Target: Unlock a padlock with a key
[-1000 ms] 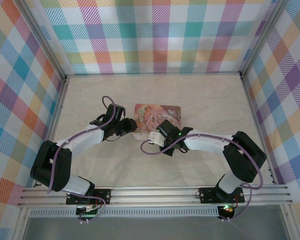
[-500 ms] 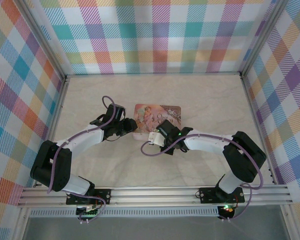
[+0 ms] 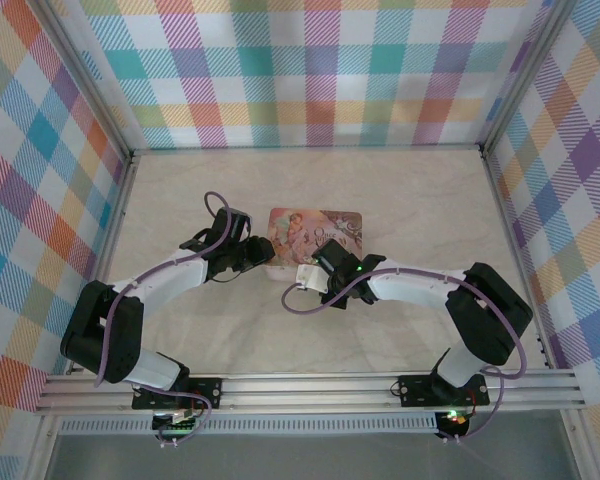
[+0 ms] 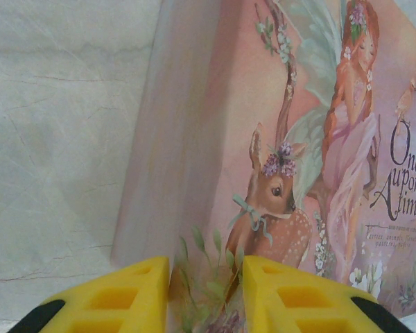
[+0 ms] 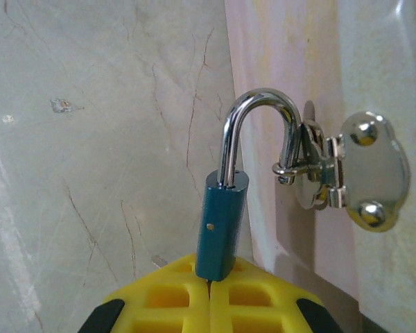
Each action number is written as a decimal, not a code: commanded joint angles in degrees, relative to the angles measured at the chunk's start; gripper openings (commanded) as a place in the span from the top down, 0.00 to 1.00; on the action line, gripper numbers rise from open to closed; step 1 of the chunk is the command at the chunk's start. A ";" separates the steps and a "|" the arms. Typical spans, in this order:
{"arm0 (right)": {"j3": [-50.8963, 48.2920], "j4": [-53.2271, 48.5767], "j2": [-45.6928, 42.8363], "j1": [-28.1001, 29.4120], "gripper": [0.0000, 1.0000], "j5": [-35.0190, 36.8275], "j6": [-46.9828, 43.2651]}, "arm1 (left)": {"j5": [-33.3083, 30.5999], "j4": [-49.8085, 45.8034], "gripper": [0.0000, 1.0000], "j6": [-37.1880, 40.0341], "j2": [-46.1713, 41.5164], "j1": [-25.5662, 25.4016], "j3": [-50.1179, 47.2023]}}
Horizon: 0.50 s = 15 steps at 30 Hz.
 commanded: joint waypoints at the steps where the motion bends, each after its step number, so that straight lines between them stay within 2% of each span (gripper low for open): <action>1: 0.70 2.83 -0.42 0.34 1.00 0.17 -1.29 | 1.35 -1.12 0.68 1.14 -0.21 0.71 1.50; 15: 1.23 2.83 -0.42 0.62 0.99 -1.24 -3.05 | 1.19 -0.95 0.68 1.17 -0.02 0.71 1.46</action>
